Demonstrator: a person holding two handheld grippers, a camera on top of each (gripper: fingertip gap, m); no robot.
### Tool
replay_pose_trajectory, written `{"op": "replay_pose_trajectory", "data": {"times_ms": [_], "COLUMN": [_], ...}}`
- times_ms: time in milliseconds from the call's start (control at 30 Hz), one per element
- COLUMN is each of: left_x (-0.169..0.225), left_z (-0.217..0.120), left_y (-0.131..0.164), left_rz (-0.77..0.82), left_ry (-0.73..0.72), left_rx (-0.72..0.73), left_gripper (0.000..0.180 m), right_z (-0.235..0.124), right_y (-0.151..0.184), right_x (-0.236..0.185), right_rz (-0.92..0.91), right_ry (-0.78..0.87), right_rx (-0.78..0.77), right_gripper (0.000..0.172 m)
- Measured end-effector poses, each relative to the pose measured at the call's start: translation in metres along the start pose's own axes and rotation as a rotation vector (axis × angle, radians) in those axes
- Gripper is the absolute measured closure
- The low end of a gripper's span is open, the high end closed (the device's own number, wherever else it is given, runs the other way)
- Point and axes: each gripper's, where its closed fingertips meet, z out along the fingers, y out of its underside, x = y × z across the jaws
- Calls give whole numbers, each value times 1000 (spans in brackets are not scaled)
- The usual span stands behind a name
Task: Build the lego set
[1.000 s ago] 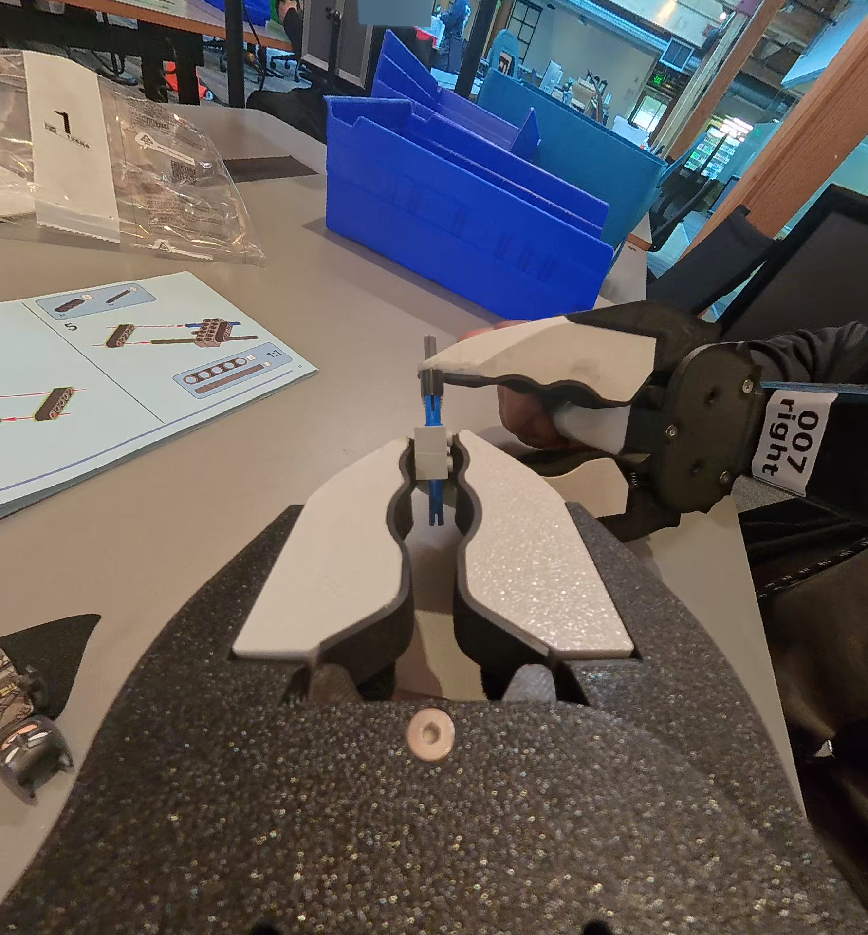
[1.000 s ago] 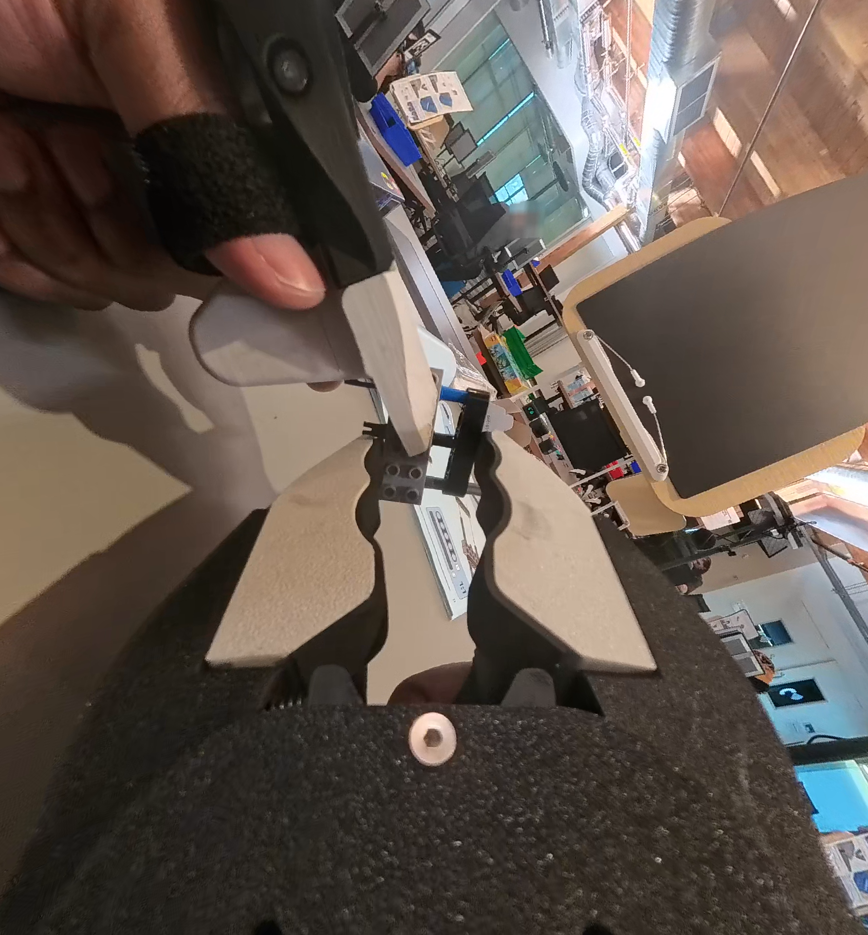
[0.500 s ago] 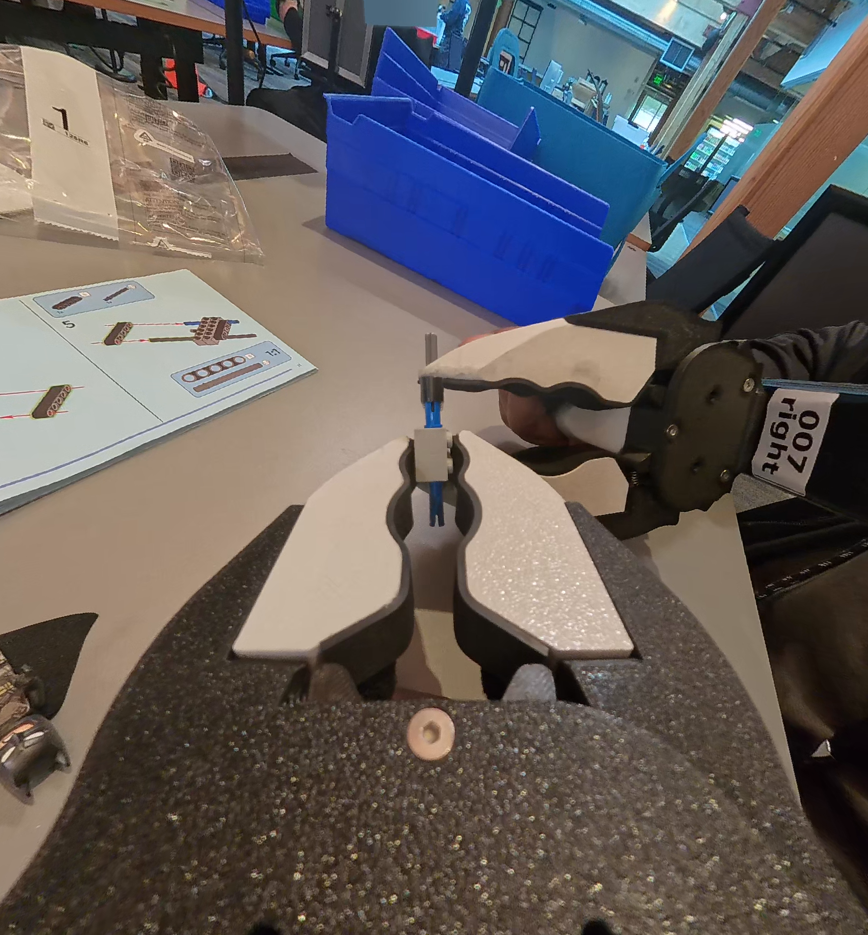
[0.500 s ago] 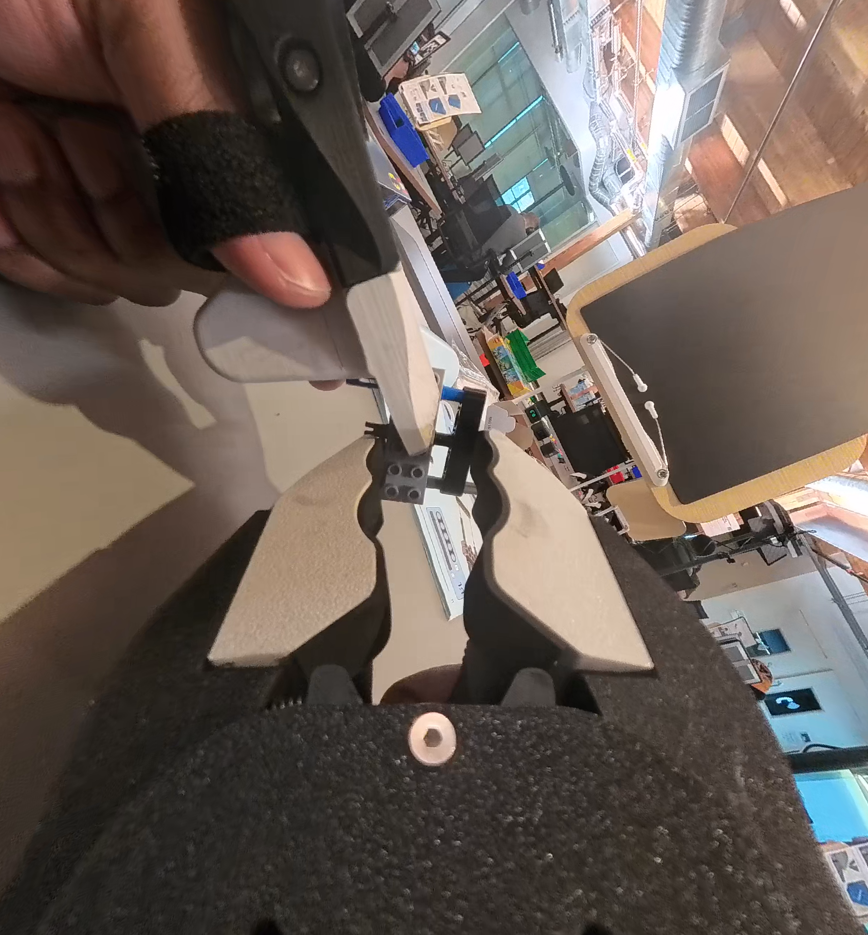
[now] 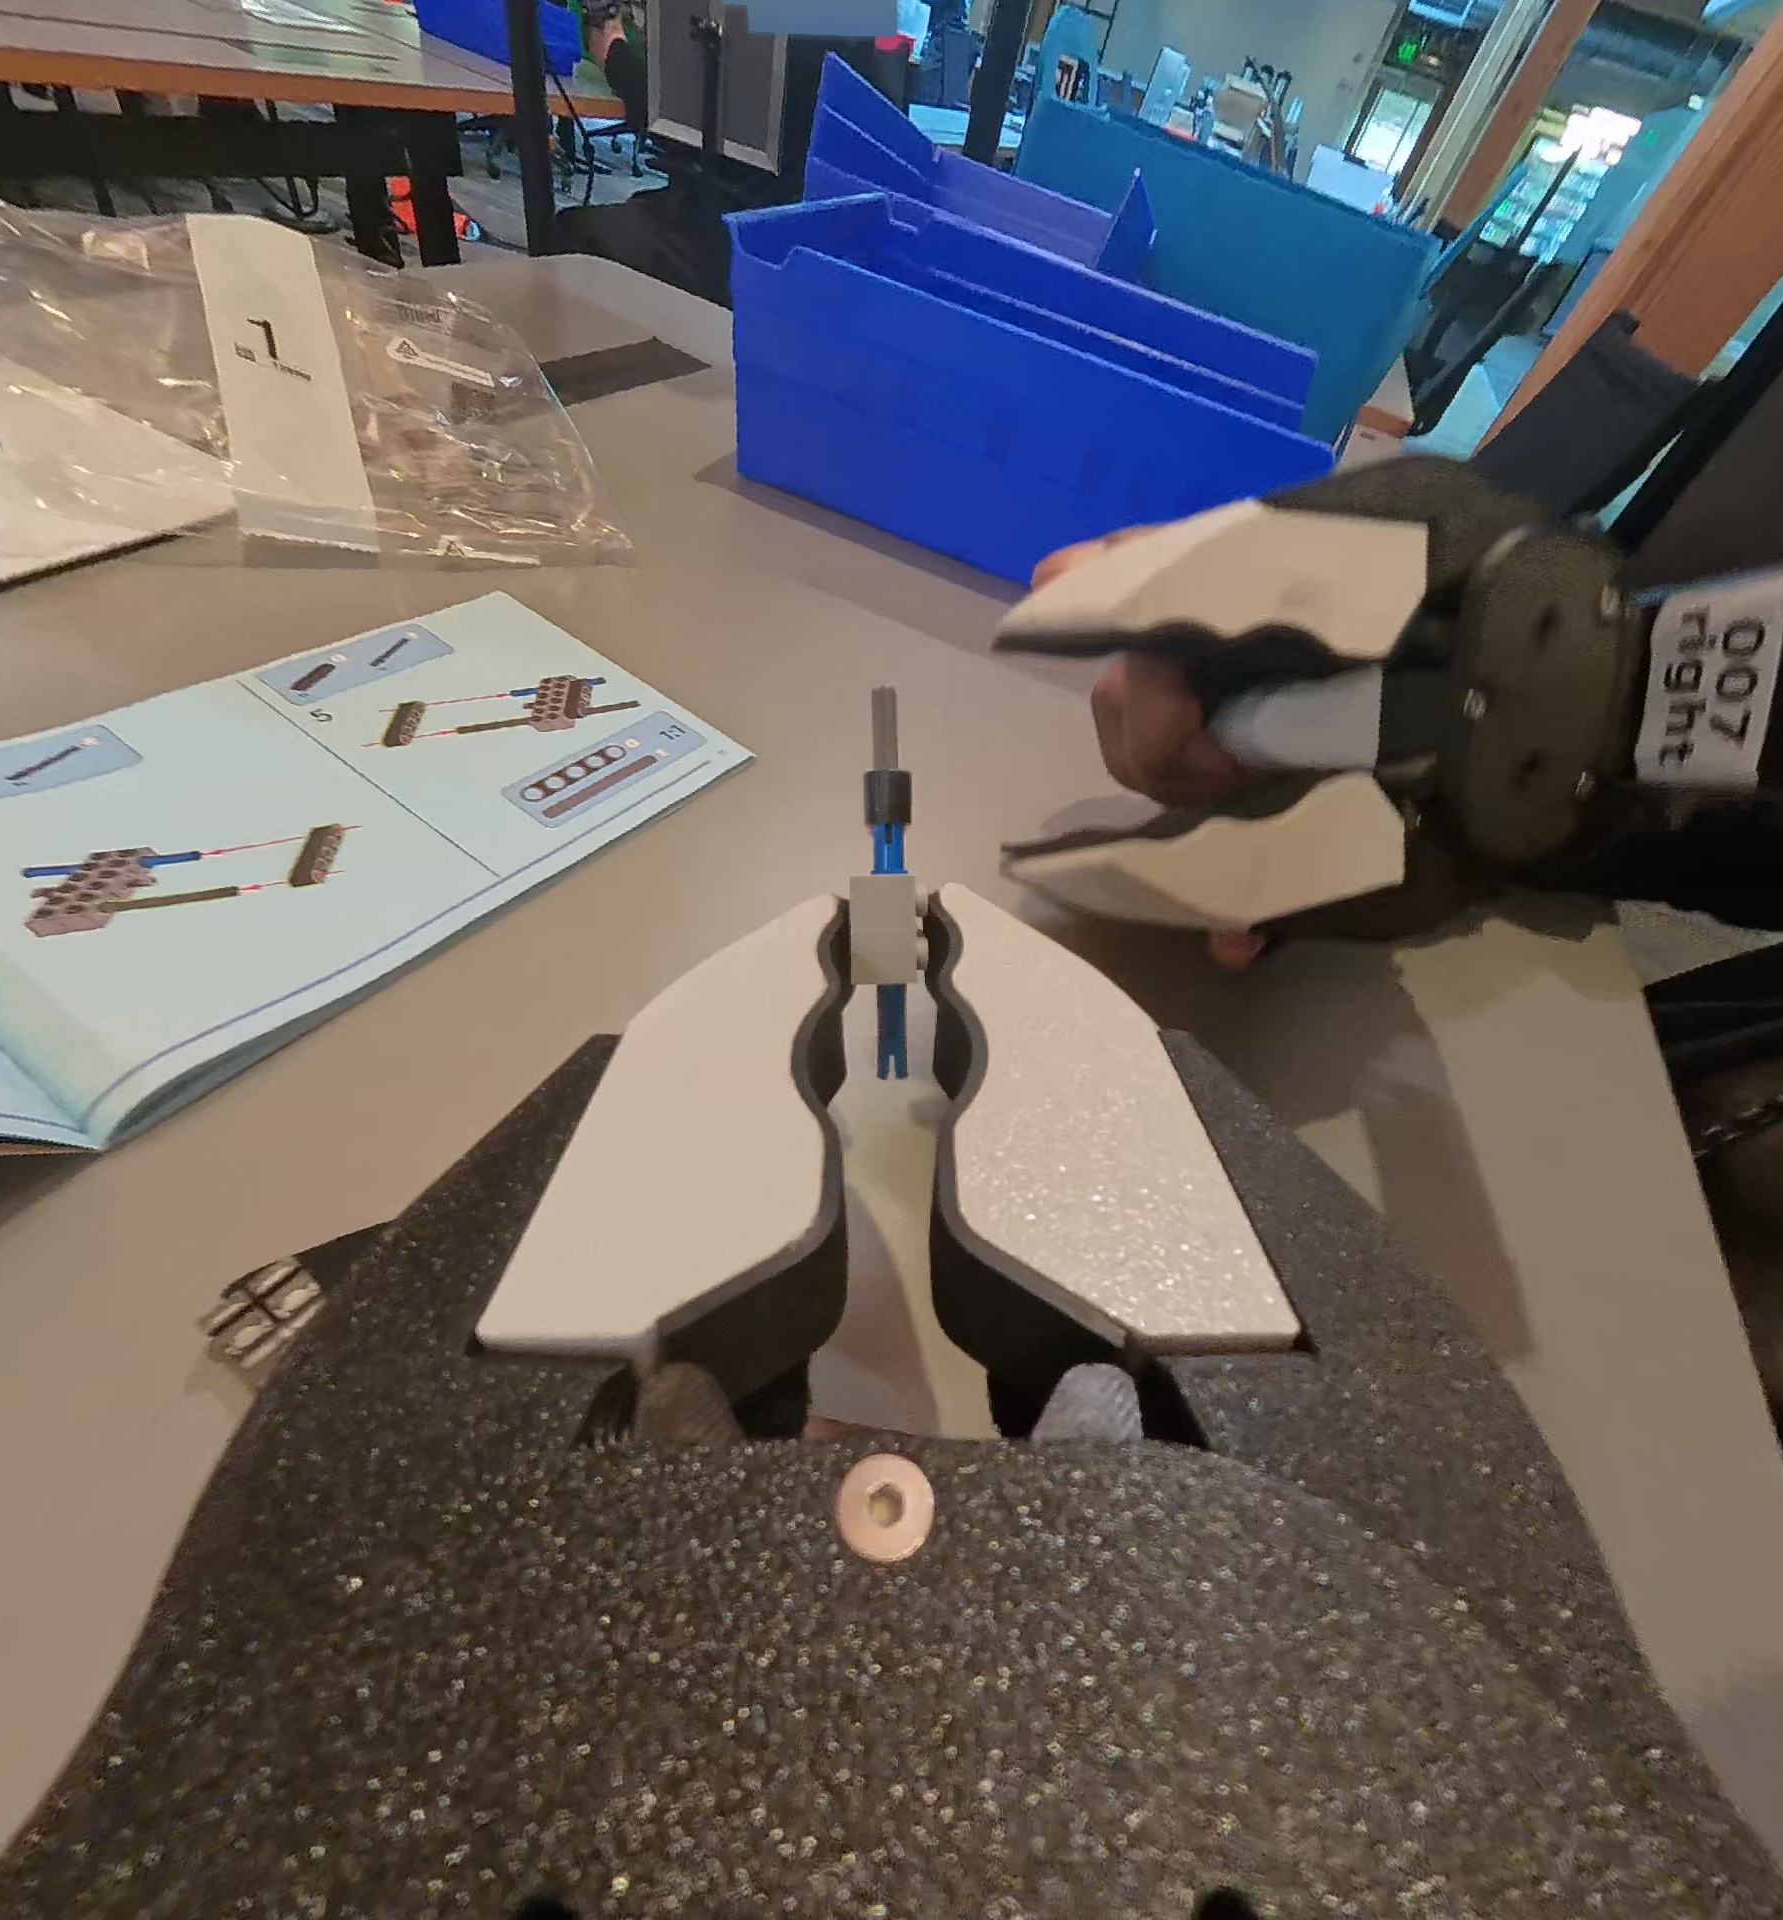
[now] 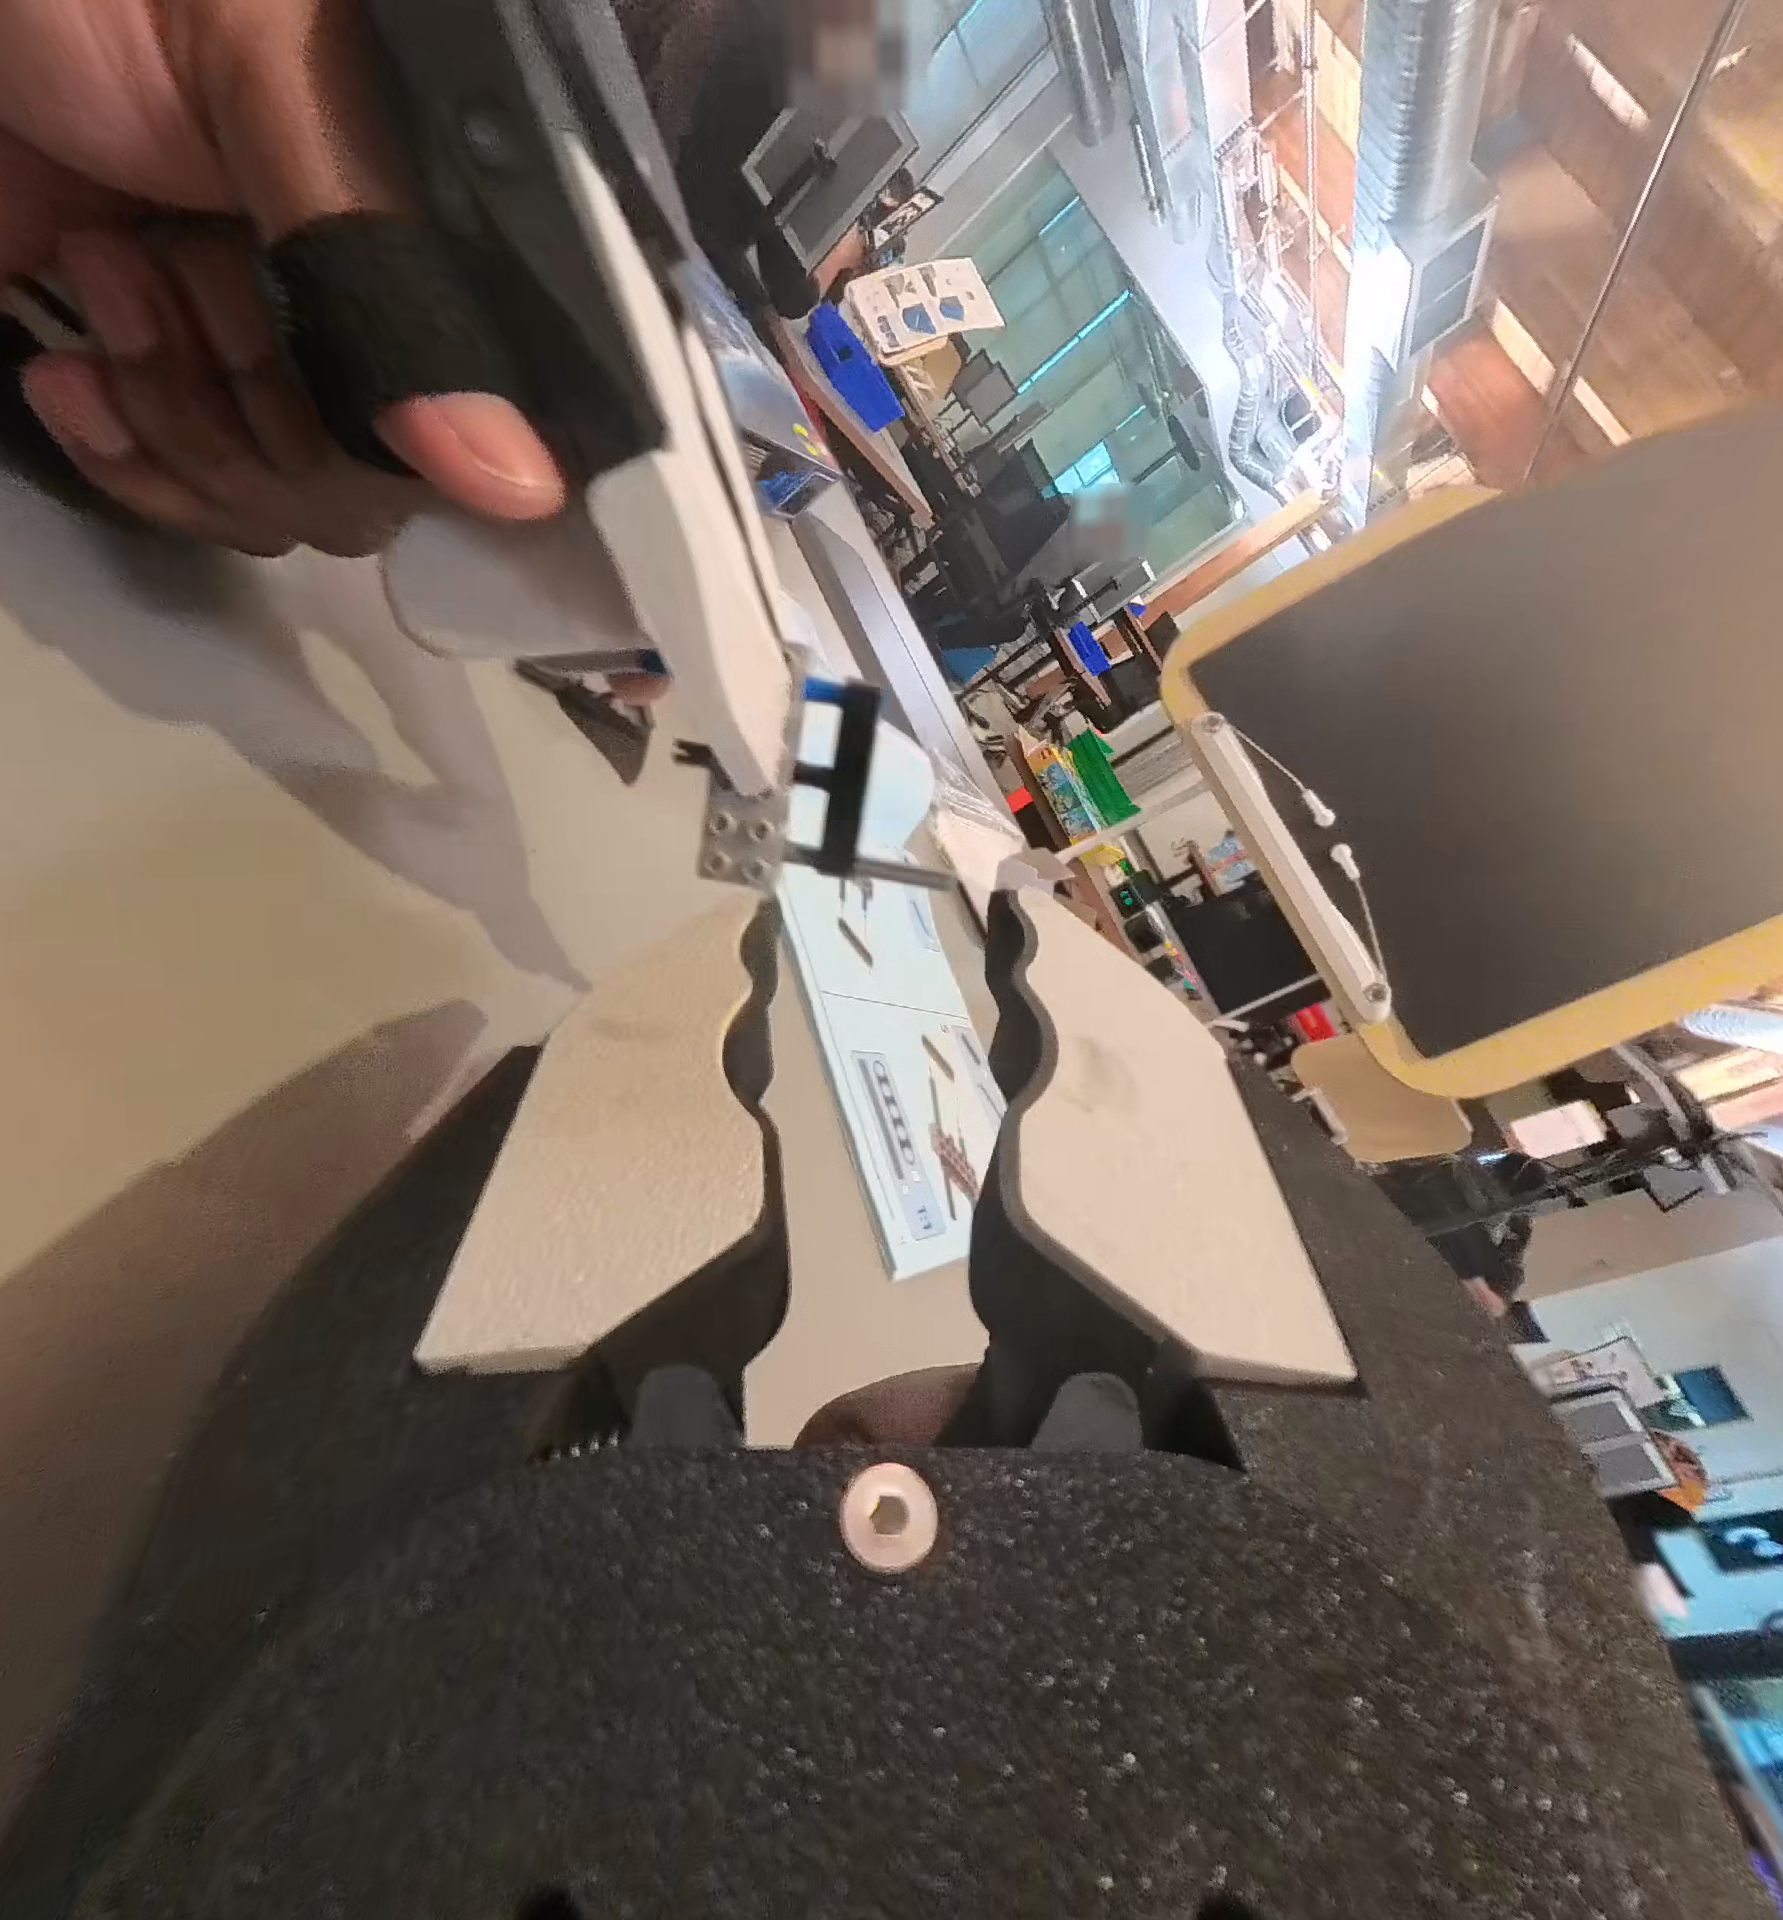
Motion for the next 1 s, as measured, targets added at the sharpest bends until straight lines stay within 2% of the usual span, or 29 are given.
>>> {"op": "replay_pose_trajectory", "data": {"times_ms": [167, 467, 633, 700, 733, 767, 833, 900, 1000], "left_x": [0, 15, 26, 32, 34, 36, 34, 31, 22], "left_z": [-3, 0, 5, 6, 7, 7, 8, 9, 8], "left_y": [1, 13, 26, 30, 31, 31, 33, 32, 25], "left_rz": [136, 538, 666, 689, 694, 692, 663, 584, 455], "left_ry": [-12, -50, -17, 9, 21, 29, 29, 36, 21], "left_rx": [-23, -119, -183, -194, -195, -192, -193, -180, -149], "left_gripper": [168, 168, 168, 168, 168, 168, 168, 167, 154], "right_z": [-4, -11, -11, -11, -11, -11, -10, -8, -5], "right_y": [2, -10, -7, -6, -5, -3, 0, 1, 2], "right_x": [3, -16, -32, -41, -45, -48, -50, -48, -36], "right_rz": [100, 87, 59, 55, 54, 56, 90, 205, 421], "right_ry": [-112, -257, -333, -377, -398, -412, -427, -458, -481], "right_rx": [52, 114, 94, 81, 74, 66, 44, 31, 42], "right_gripper": [131, 135, 137, 140, 145, 160, 162, 162, 162]}}
